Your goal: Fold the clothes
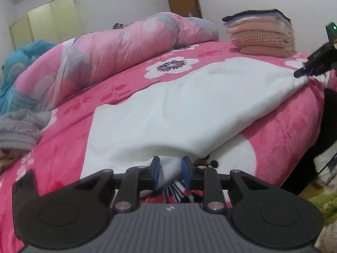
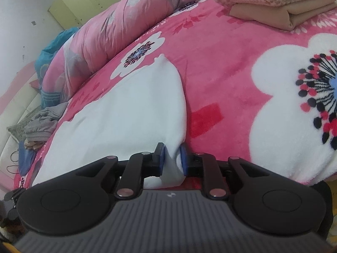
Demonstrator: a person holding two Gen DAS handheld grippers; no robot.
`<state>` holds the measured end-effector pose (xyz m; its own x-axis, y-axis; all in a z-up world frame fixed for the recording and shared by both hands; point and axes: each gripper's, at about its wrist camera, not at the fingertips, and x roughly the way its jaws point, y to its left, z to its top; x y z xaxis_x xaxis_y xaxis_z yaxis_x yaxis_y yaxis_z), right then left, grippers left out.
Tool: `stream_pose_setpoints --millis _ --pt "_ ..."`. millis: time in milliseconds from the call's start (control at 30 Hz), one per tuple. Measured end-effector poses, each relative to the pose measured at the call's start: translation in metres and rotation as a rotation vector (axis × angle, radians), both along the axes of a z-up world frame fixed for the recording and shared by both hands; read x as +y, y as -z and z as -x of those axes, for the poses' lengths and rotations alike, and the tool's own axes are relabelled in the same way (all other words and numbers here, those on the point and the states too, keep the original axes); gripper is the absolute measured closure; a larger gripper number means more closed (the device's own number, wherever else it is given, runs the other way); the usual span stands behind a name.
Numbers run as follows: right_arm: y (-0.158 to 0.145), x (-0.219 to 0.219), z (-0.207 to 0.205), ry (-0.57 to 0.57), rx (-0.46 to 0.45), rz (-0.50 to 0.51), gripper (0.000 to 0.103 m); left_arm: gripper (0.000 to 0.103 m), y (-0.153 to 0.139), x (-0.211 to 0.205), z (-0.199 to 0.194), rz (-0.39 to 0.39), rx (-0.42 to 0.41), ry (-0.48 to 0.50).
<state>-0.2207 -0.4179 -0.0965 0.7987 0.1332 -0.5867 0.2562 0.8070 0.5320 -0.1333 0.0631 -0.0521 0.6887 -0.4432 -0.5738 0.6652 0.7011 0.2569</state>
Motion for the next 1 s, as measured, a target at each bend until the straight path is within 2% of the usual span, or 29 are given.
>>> stream_pose_setpoints --millis 67,133,333,433,533,600,633,667,733,800,867,933,1000 --pt "0.002 -0.001 0.001 0.004 -0.005 -0.007 0.087 0.078 0.004 -0.007 0.002 -0.047 -0.006 0.016" --pt "0.004 -0.002 0.001 0.009 -0.010 -0.019 0.087 0.101 0.007 -0.010 0.000 -0.080 -0.010 0.005" --pt "0.006 -0.003 0.002 0.010 -0.019 -0.031 0.087 0.103 -0.003 0.004 0.010 -0.163 -0.030 -0.072" --pt "0.007 -0.005 0.001 0.007 -0.020 -0.033 0.087 0.103 0.003 0.022 0.007 -0.259 -0.033 -0.162" --pt "0.007 -0.005 0.001 0.007 -0.024 -0.036 0.087 0.102 -0.006 0.047 0.012 -0.182 -0.005 -0.225" --pt "0.009 -0.005 0.002 0.008 -0.028 -0.045 0.087 0.100 -0.015 0.061 0.017 -0.077 0.023 -0.274" --pt "0.009 -0.006 0.002 0.009 -0.029 -0.049 0.087 0.093 -0.019 0.068 0.017 0.000 0.052 -0.301" --pt "0.010 -0.006 0.002 0.011 -0.030 -0.053 0.086 0.090 -0.023 0.076 0.015 0.096 0.097 -0.332" --pt "0.011 -0.007 0.002 0.014 -0.032 -0.062 0.086 0.070 -0.025 0.094 0.006 0.335 0.217 -0.405" --pt "0.011 -0.007 0.003 0.016 -0.031 -0.067 0.086 0.061 -0.017 0.114 -0.006 0.598 0.362 -0.496" --pt "0.010 -0.007 0.002 0.014 -0.030 -0.065 0.085 0.059 -0.004 0.132 -0.019 0.836 0.501 -0.585" --pt "0.010 -0.007 0.002 0.013 -0.029 -0.066 0.085 0.060 0.008 0.143 -0.029 0.957 0.589 -0.648" --pt "0.010 -0.008 0.002 0.013 -0.029 -0.072 0.084 0.061 0.014 0.146 -0.038 1.018 0.636 -0.683"
